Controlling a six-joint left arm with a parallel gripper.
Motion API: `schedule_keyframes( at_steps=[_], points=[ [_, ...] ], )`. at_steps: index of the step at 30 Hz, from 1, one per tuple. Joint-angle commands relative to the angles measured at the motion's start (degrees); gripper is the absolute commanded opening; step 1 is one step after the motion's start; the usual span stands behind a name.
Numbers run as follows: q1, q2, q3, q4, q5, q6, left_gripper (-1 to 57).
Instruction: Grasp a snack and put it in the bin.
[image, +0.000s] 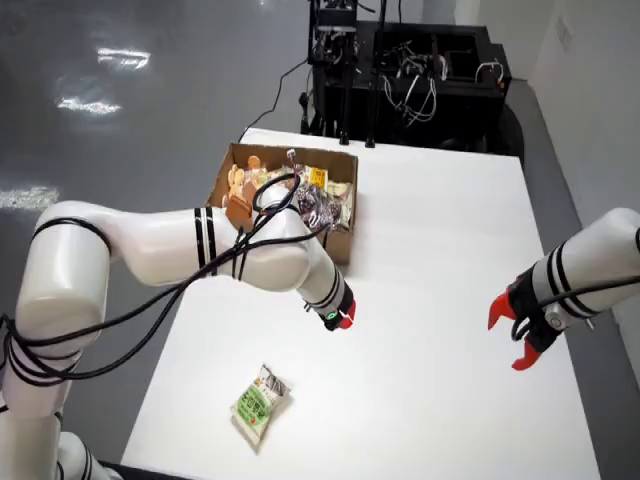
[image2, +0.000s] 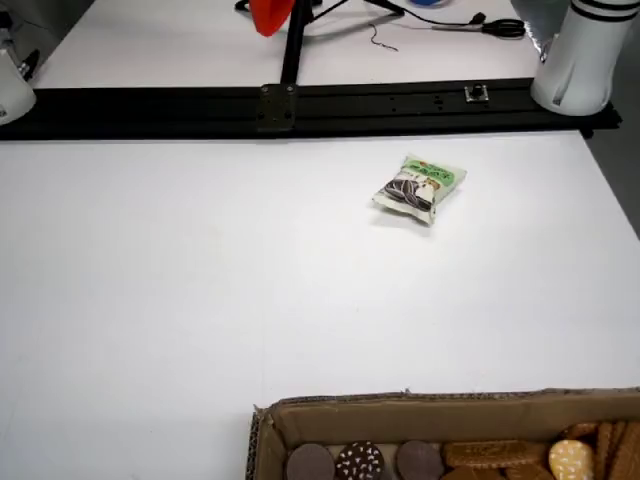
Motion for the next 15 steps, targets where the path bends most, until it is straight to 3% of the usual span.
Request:
schedule_keyframes(
  at_steps=[1, 15],
  points=[
    [0.29, -0.67, 0.95, 0.06, -0.94, -1.42, 2.4],
    [0.66, -1.81, 2.6, 0.21, -2.25, -4.4, 0.0]
  ],
)
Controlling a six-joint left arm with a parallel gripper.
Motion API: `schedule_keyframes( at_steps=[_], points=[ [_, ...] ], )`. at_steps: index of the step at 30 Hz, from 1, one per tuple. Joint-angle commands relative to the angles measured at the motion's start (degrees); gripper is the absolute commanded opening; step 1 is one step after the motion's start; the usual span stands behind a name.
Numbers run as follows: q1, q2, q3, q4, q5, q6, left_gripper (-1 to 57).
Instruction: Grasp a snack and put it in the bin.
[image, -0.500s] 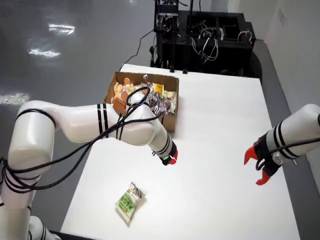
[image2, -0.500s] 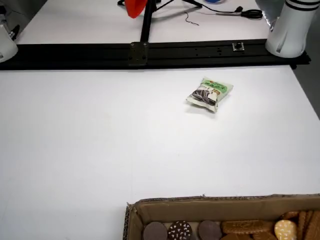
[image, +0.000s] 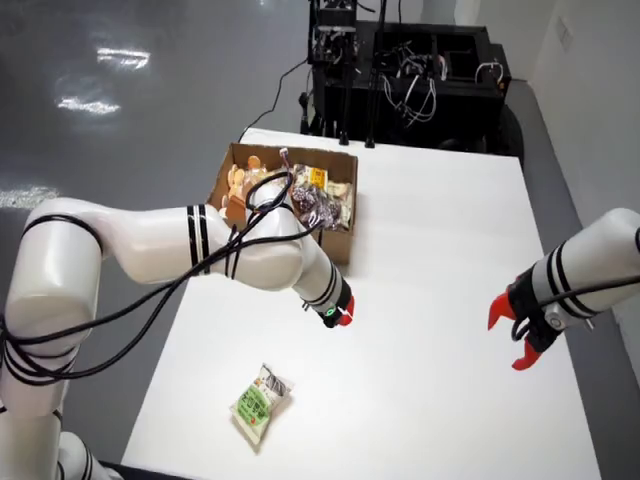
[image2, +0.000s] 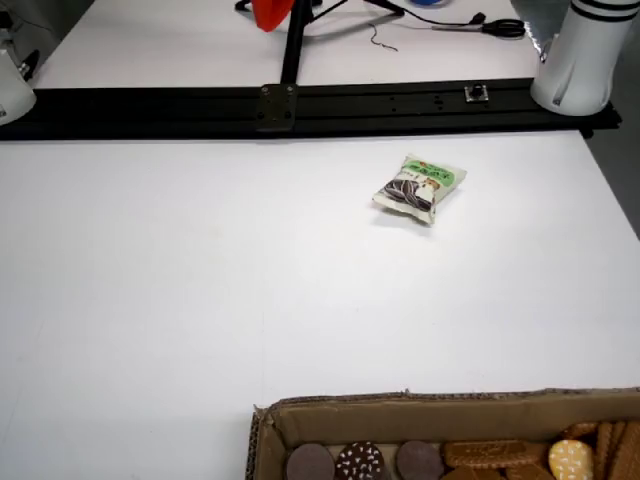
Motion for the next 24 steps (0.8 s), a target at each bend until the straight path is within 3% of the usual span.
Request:
schedule_keyframes(
  at_steps=[1, 7, 14, 24],
  points=[
    [0.33, -0.17, 0.3, 0.11, 0.18, -1.79, -0.1],
    [2.17, -2.26, 3.35, 0.78, 0.29, -10.39, -0.3],
    [4.33, -7.83, 11.06, 5.53, 1.93, -28.68, 0.2],
    [5.34, -10.29, 14.58, 9.55, 8.27, -48.18, 13.9]
  ],
)
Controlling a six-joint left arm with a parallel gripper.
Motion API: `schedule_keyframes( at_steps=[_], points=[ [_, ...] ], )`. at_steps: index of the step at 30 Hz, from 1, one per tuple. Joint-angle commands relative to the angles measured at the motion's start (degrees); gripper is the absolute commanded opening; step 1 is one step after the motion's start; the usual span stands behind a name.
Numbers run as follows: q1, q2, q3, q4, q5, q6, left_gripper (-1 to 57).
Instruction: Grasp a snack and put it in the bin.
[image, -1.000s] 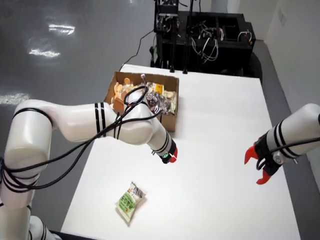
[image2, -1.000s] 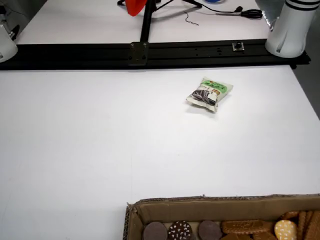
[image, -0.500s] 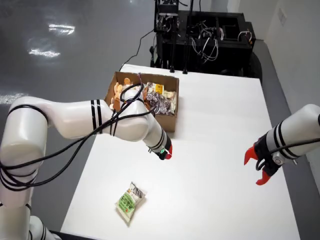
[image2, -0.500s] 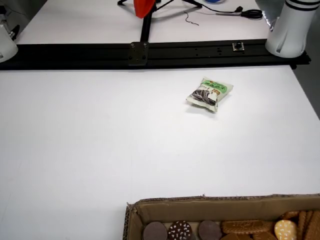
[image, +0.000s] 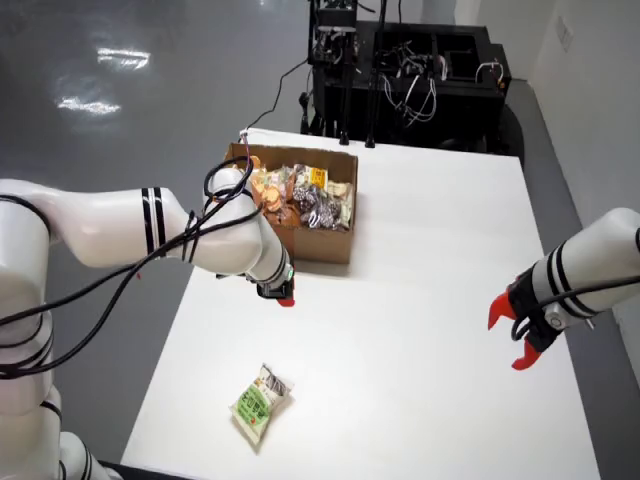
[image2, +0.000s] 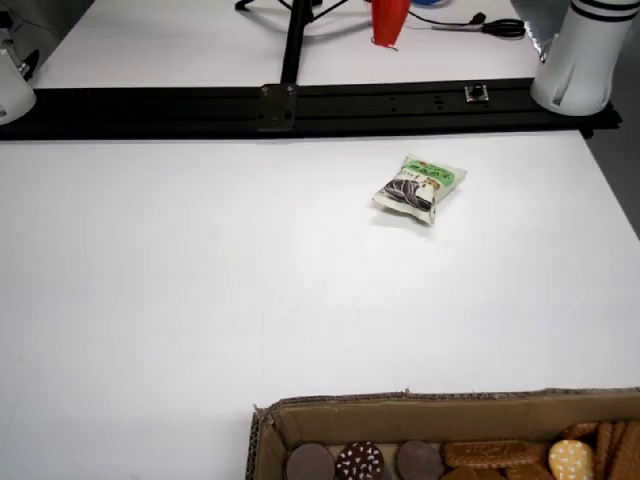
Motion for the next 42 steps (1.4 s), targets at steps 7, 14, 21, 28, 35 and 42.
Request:
schedule_keyframes(
  at_steps=[7, 14, 21, 28, 35, 42],
  points=[
    [0.06, -0.26, 2.14, 0.58, 6.41, -16.67, 29.5],
    [-0.88, 0.06, 3.32, 0.43, 10.48, -20.99, 41.6],
    [-1.27, 2.21, 3.81, -1.75, 12.53, -20.99, 46.5],
    [-0.57, 6.34, 3.78, -4.58, 12.97, -20.99, 50.3],
    [1.24, 8.99, 3.66, -5.31, 13.03, -20.99, 55.2],
    [3.08, 12.38, 2.58, -6.25, 13.06, -20.99, 56.4]
  ],
)
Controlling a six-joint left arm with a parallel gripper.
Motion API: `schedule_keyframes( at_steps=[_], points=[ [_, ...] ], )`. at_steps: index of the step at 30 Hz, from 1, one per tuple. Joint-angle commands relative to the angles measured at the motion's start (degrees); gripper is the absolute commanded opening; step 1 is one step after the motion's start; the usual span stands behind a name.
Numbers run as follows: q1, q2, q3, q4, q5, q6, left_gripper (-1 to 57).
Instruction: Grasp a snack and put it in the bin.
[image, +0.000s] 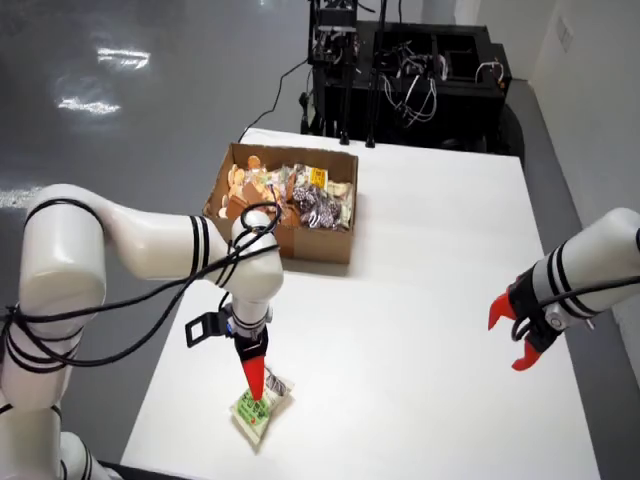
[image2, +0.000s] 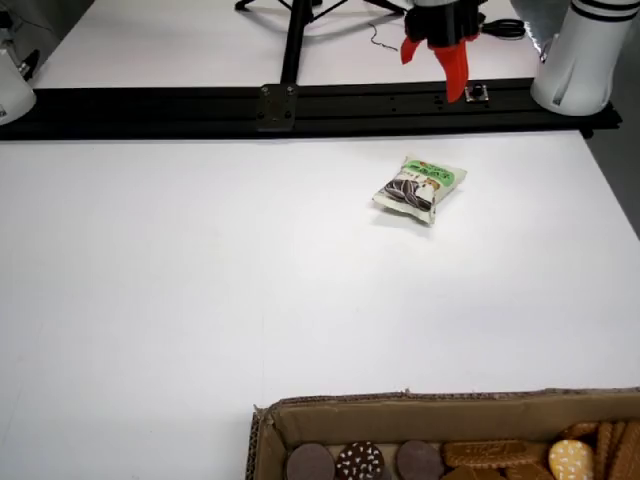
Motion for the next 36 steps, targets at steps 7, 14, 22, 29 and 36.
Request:
schedule_keyframes(
  at_steps=[7, 14, 22, 29, 36],
  points=[
    [2.06, 7.37, -3.79, -2.43, 0.0, 0.19, 56.6],
    [3.08, 13.37, -7.77, -3.87, 0.05, 0.19, 56.7],
    [4.82, 16.1, -9.36, -3.9, 0.16, 0.19, 56.7],
    [5.93, 18.14, -9.96, -3.57, 0.19, 0.19, 56.7],
    [6.2, 21.82, -12.77, -3.34, 0.2, 0.19, 56.7]
  ],
)
